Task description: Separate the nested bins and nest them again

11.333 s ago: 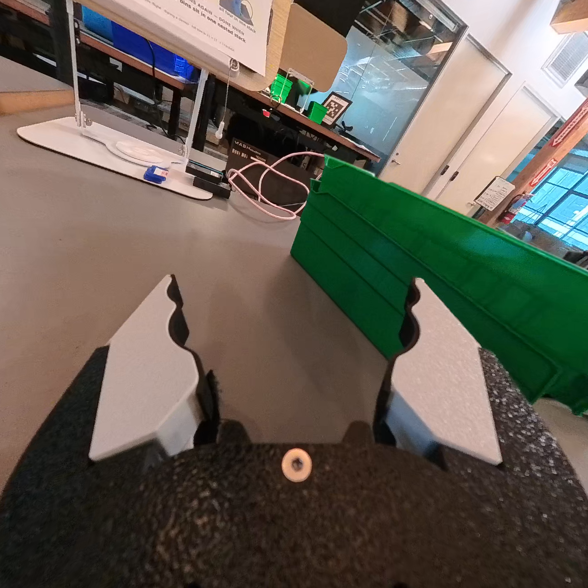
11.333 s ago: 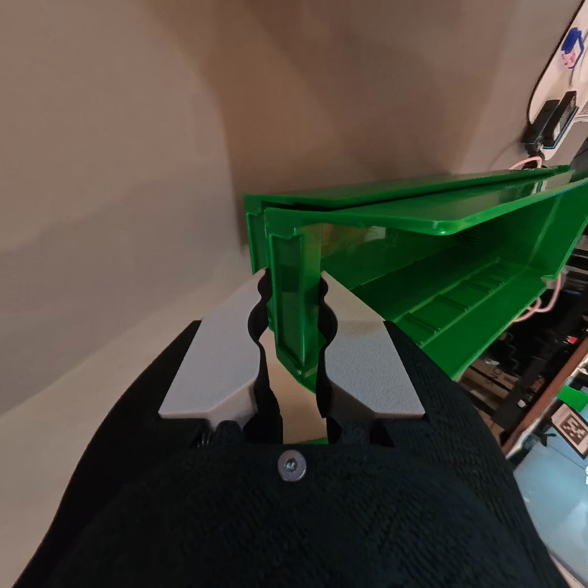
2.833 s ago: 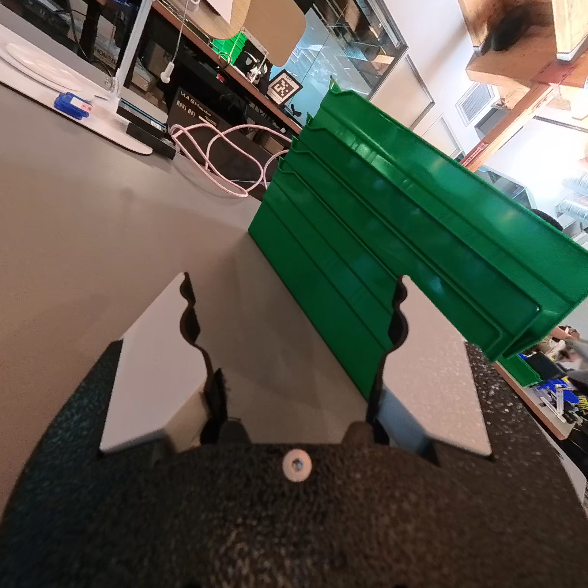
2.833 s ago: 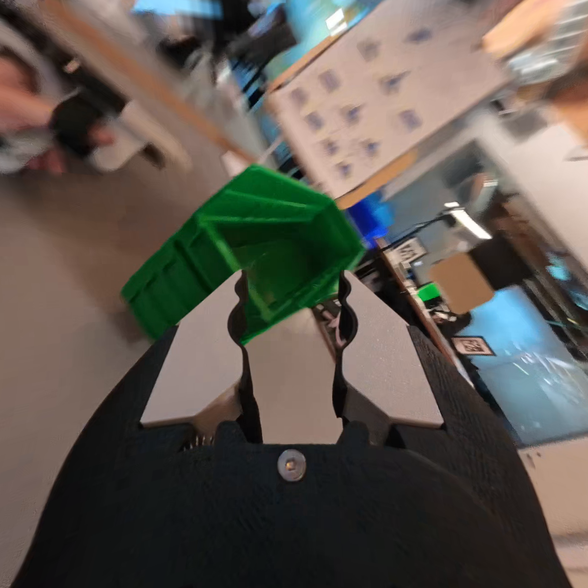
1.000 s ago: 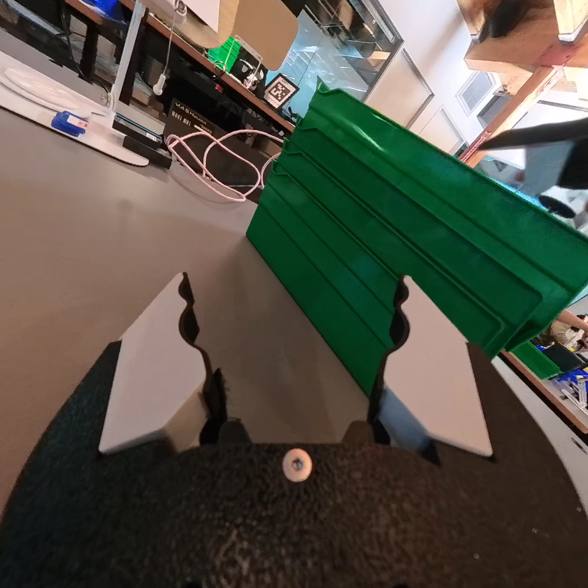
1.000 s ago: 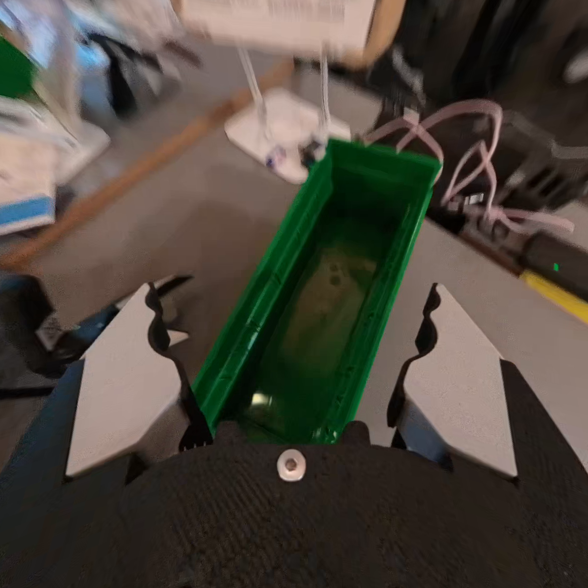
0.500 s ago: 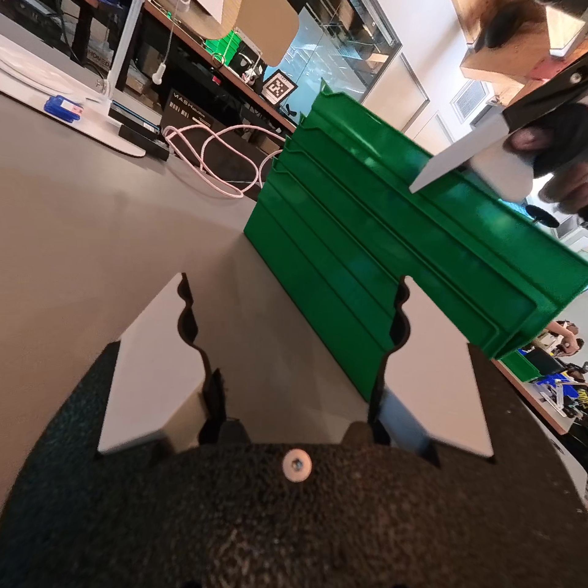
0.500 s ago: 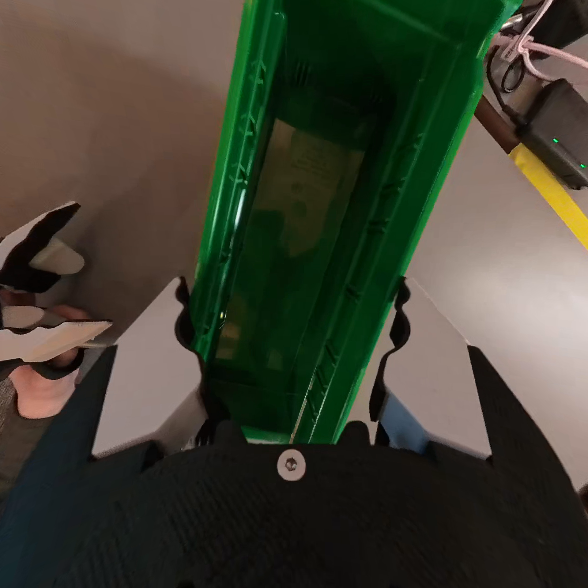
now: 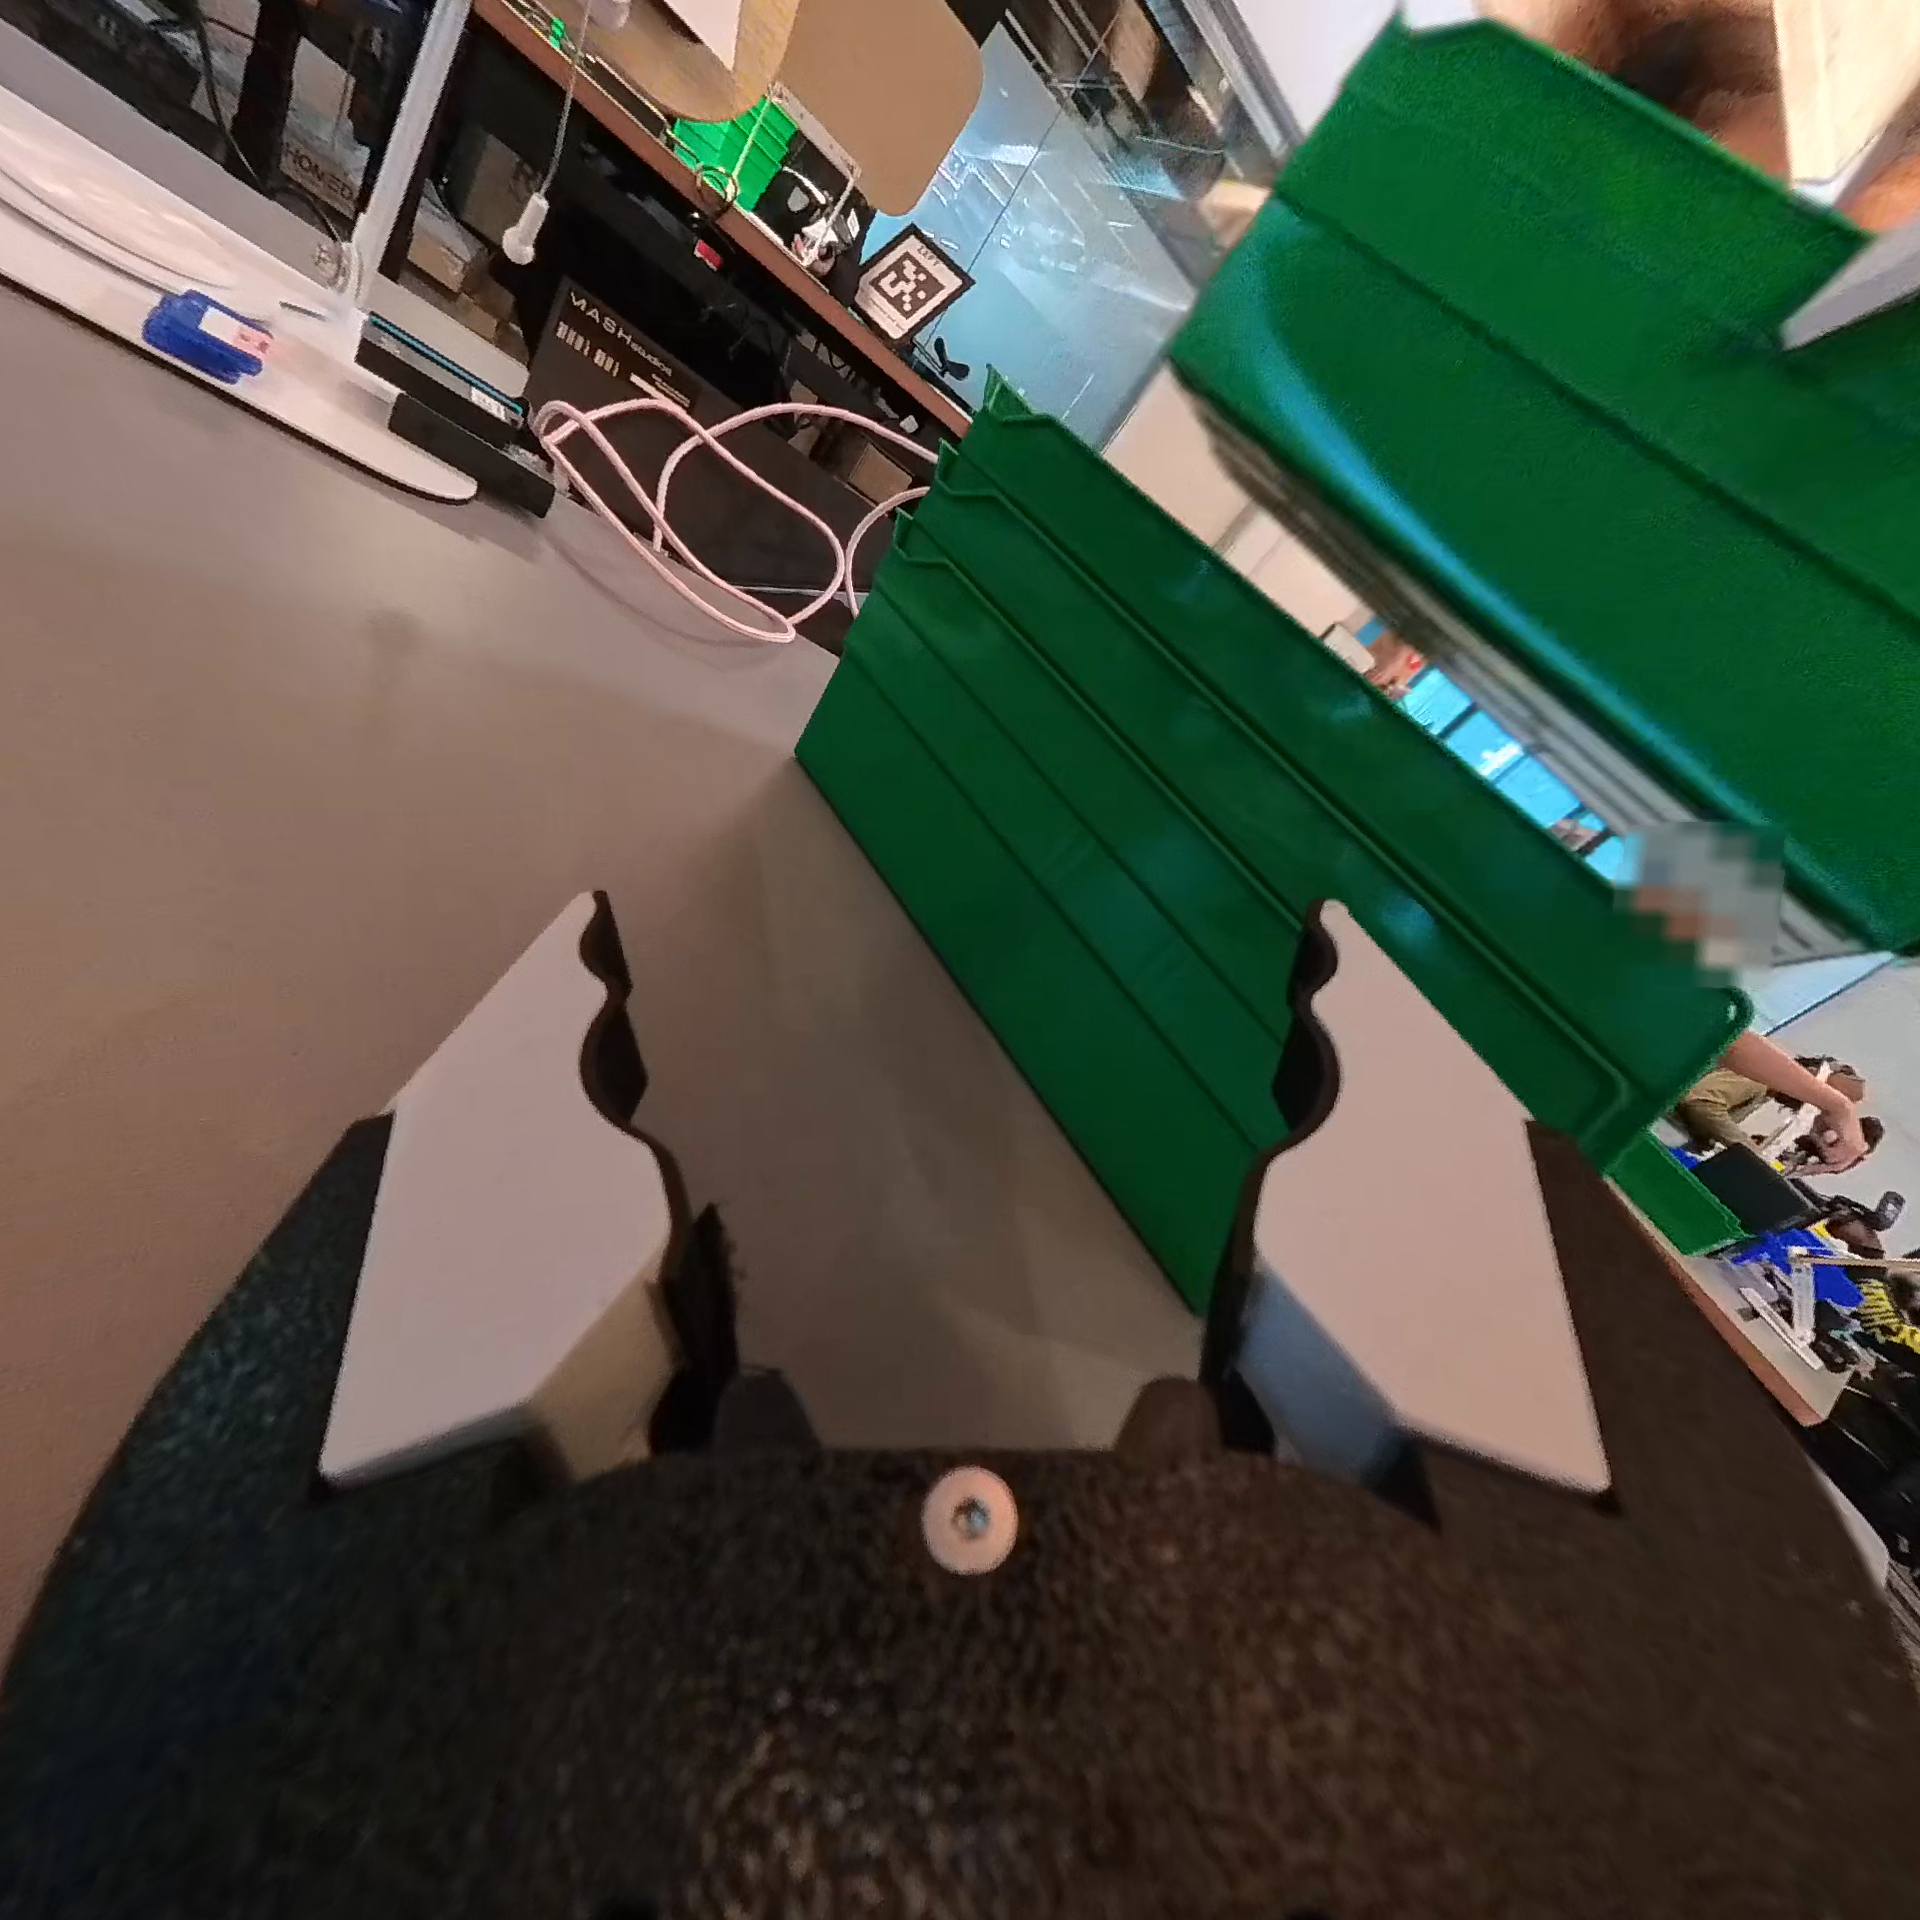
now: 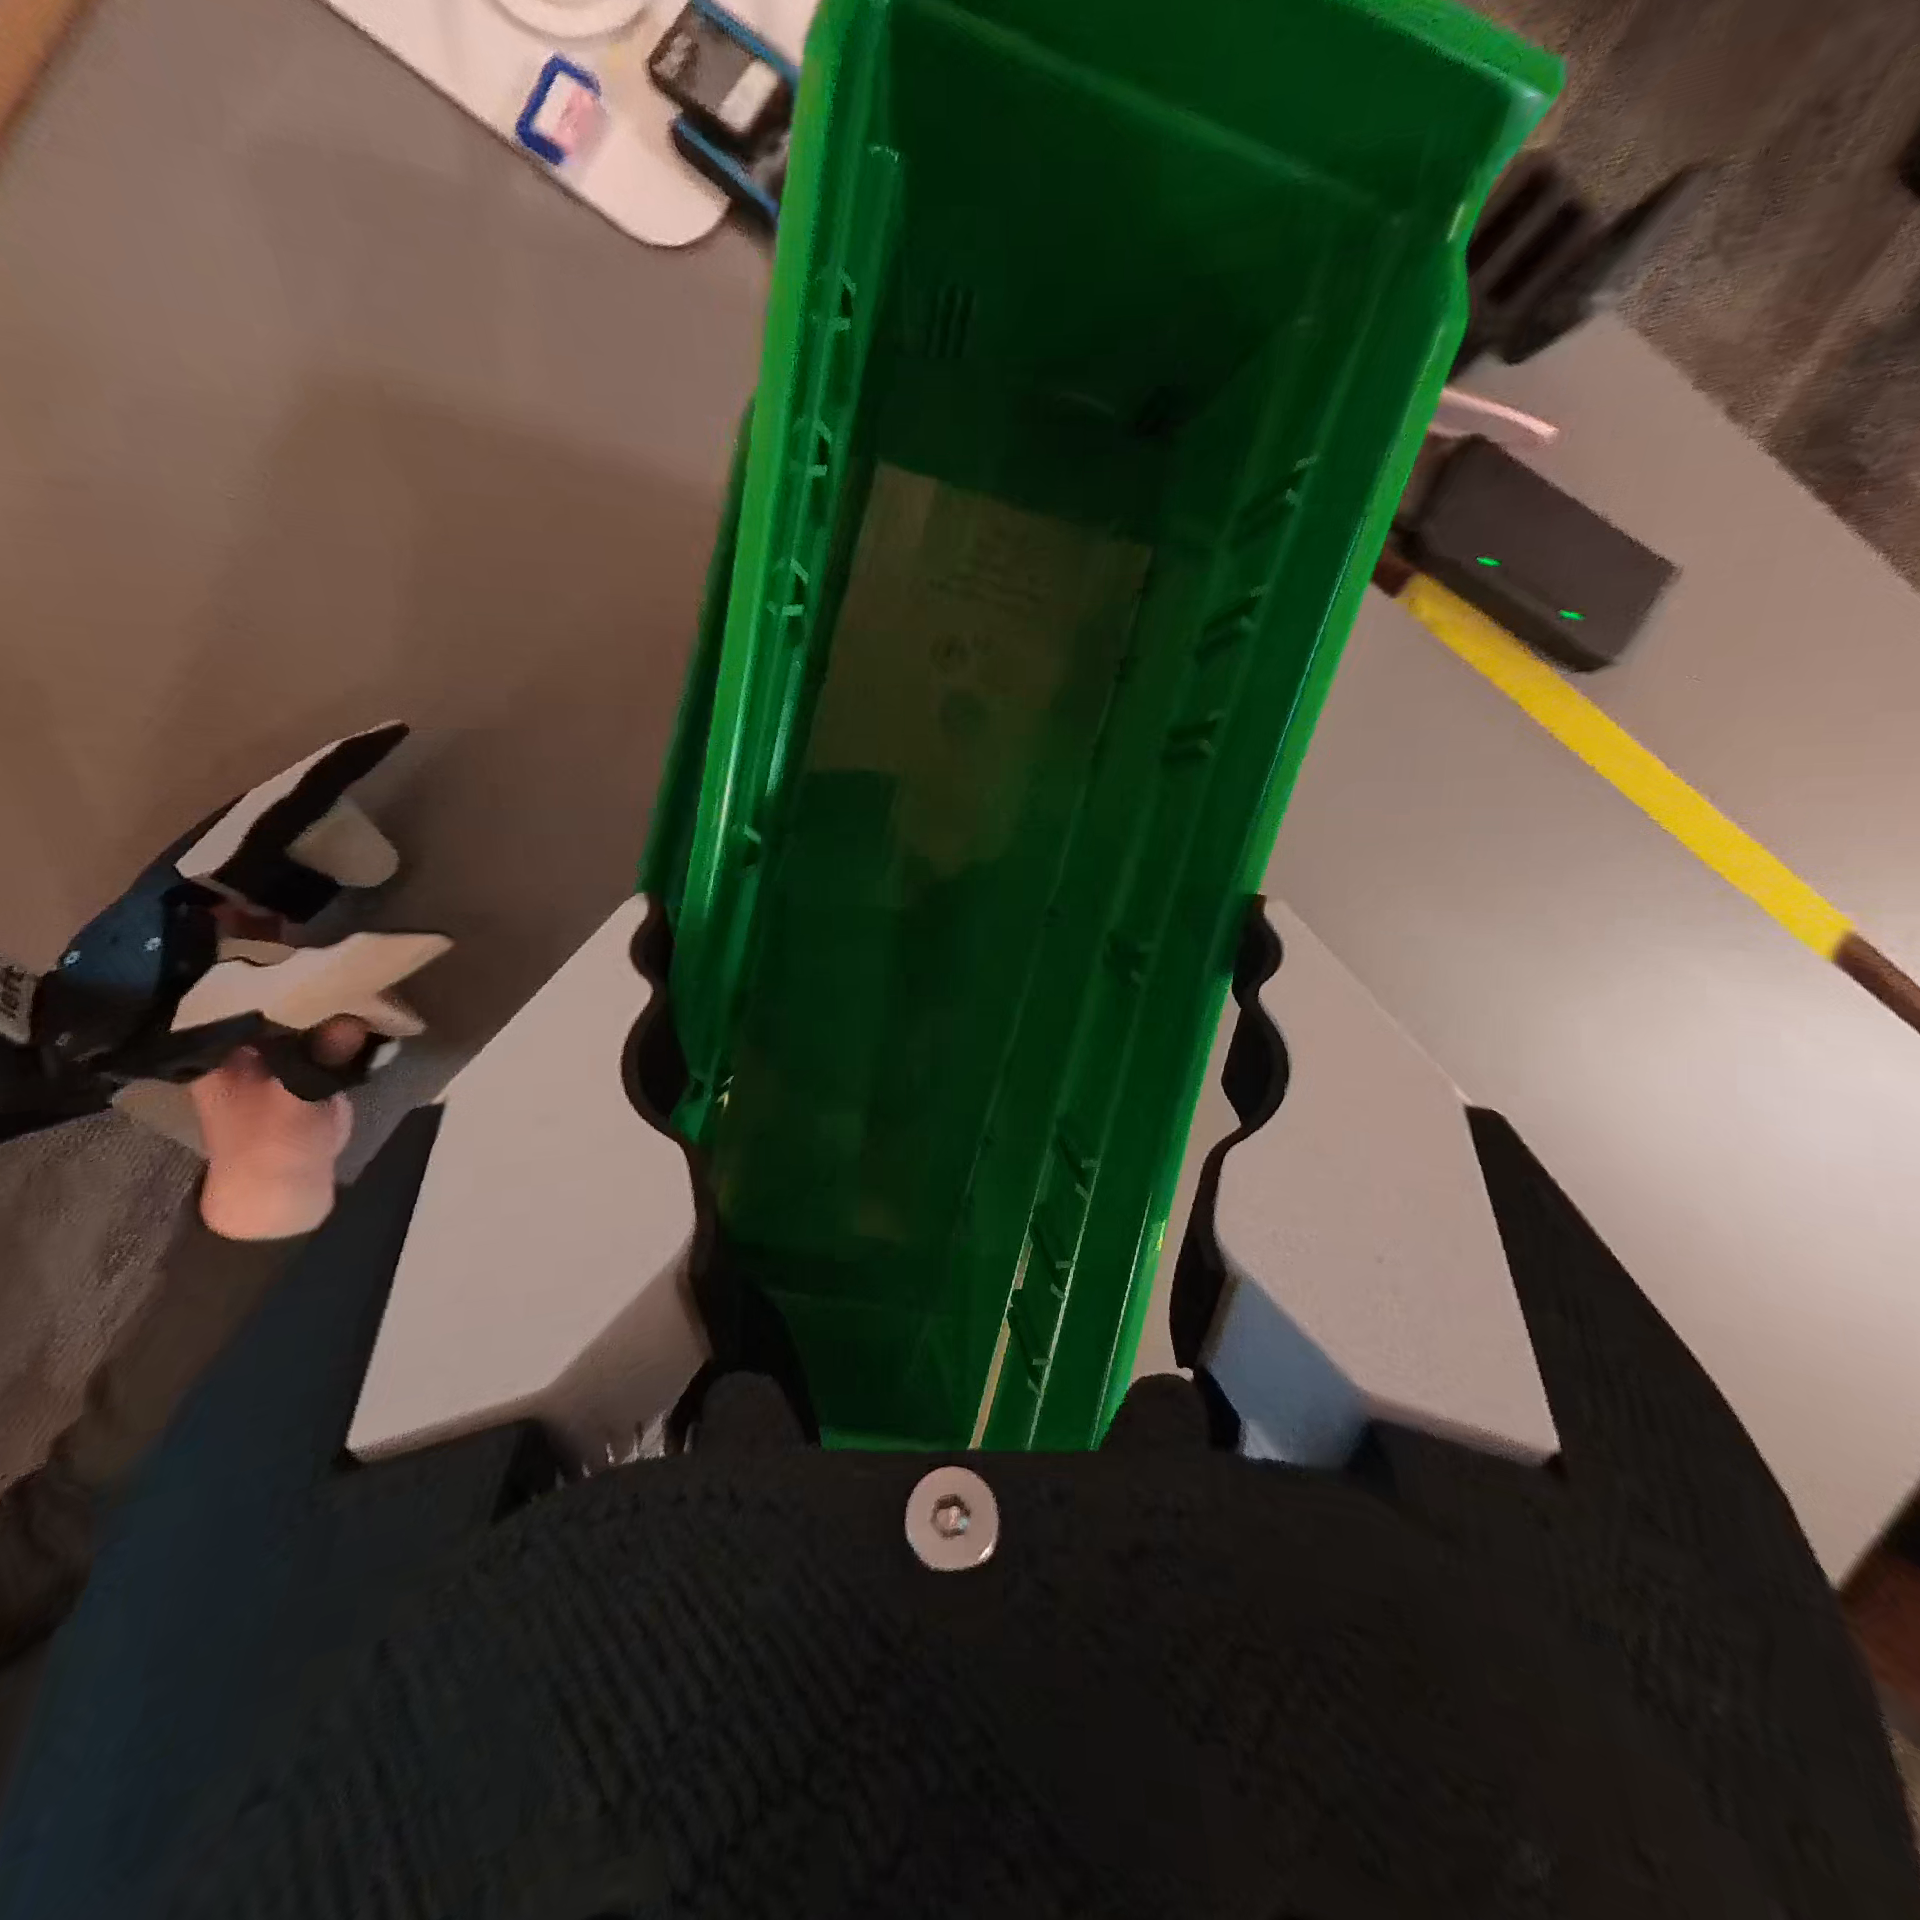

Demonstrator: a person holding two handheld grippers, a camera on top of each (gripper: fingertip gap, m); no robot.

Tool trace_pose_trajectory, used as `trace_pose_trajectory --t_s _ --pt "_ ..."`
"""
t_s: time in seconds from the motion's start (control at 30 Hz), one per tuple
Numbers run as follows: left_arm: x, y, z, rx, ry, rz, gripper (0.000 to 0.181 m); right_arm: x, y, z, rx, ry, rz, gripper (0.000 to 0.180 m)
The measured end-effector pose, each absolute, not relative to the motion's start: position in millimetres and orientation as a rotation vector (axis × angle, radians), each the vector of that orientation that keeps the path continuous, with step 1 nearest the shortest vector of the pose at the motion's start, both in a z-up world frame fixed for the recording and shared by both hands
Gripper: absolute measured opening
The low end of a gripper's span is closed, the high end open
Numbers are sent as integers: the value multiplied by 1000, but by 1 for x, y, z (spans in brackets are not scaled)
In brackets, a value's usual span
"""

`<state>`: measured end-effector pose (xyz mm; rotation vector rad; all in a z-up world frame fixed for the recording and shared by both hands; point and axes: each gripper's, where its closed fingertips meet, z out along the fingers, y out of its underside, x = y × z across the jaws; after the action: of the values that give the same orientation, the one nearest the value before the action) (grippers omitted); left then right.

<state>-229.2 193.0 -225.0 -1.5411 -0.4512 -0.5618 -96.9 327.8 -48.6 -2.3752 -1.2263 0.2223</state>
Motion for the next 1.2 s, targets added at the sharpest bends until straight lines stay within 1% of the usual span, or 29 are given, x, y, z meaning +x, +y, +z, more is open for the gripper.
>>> trace_pose_trajectory --t_s 0.03,0.17,0.27,0.37,0.5,0.67,0.77,0.83,0.97,1.0,1.03,1.07,1.1,1.13,1.2 --pt "-229 193 -225 -1541 -453 -564 124 -83 334 -40 -2370 -1199 213 107" --pt "-229 194 -226 -1546 -457 -567 124 -5 370 -29 -2383 -1034 136 107" --pt "-231 193 -226 -1539 -461 -566 124 71 400 -45 -2417 -925 27 107" --pt "-231 193 -226 -1542 -465 -566 124 147 420 -77 -2499 -839 -33 106" --pt "-231 194 -227 -1545 -468 -562 124 234 442 -129 -2568 -649 10 104" --pt "-231 194 -227 -1549 -464 -561 124 307 440 -200 -2664 -601 -21 106" --pt "-231 194 -227 -1548 -463 -560 124 322 439 -227 -2646 -642 -4 107" --pt "-231 194 -227 -1548 -462 -557 124 321 445 -232 -2562 -648 20 111" --pt "-231 194 -227 -1547 -461 -556 124 319 445 -234 -2534 -647 25 126" --pt "-231 194 -227 -1546 -460 -557 124 321 447 -232 -2530 -638 -12 134" --pt "-231 193 -226 -1545 -460 -556 123 322 451 -225 -2505 -624 -53 139" --pt "-231 193 -226 -1545 -460 -556 123 315 457 -212 -2444 -615 -66 139" --pt "-231 194 -227 -1546 -460 -557 124 301 464 -191 -2340 -604 -54 135" --pt "-230 194 -227 -1548 -460 -558 124 279 468 -167 -2225 -599 -6 131" --pt "-230 194 -227 -1549 -460 -558 123 215 457 -129 -2084 -649 183 129"
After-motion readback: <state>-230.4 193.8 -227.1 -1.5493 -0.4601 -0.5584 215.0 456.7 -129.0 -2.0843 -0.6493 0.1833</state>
